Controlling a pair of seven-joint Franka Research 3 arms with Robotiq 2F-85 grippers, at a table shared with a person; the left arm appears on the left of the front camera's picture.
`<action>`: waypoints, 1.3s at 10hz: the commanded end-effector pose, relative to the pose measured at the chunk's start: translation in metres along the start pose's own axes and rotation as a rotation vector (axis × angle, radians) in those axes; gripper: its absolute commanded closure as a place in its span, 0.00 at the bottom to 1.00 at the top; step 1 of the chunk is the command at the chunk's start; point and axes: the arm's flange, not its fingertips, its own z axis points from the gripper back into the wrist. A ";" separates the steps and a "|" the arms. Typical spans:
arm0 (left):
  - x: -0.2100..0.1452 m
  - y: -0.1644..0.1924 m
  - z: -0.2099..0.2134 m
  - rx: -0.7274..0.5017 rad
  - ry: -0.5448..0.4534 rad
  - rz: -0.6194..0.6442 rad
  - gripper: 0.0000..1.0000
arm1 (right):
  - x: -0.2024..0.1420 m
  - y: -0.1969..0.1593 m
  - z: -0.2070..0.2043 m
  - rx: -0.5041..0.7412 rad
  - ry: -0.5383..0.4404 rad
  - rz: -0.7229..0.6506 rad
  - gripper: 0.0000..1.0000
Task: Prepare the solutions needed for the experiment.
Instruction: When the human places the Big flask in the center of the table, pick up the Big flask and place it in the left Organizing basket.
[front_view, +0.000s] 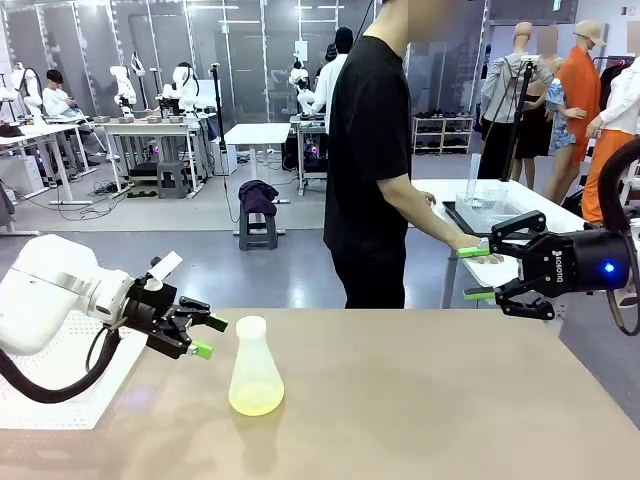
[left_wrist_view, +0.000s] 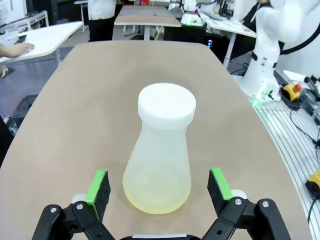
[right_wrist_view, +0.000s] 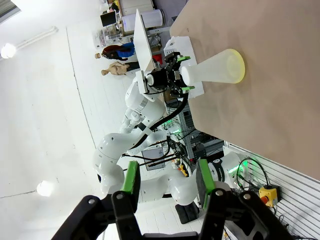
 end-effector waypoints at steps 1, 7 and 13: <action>0.003 0.002 -0.013 0.013 -0.077 -0.002 0.00 | -0.001 0.003 -0.001 0.009 0.000 -0.023 0.42; -0.006 0.002 -0.035 -0.026 -0.114 0.006 0.00 | -0.001 0.003 -0.001 0.009 0.000 -0.023 0.42; -0.017 0.009 -0.061 -0.076 -0.268 0.019 0.00 | -0.001 0.003 -0.001 0.009 0.000 -0.023 0.42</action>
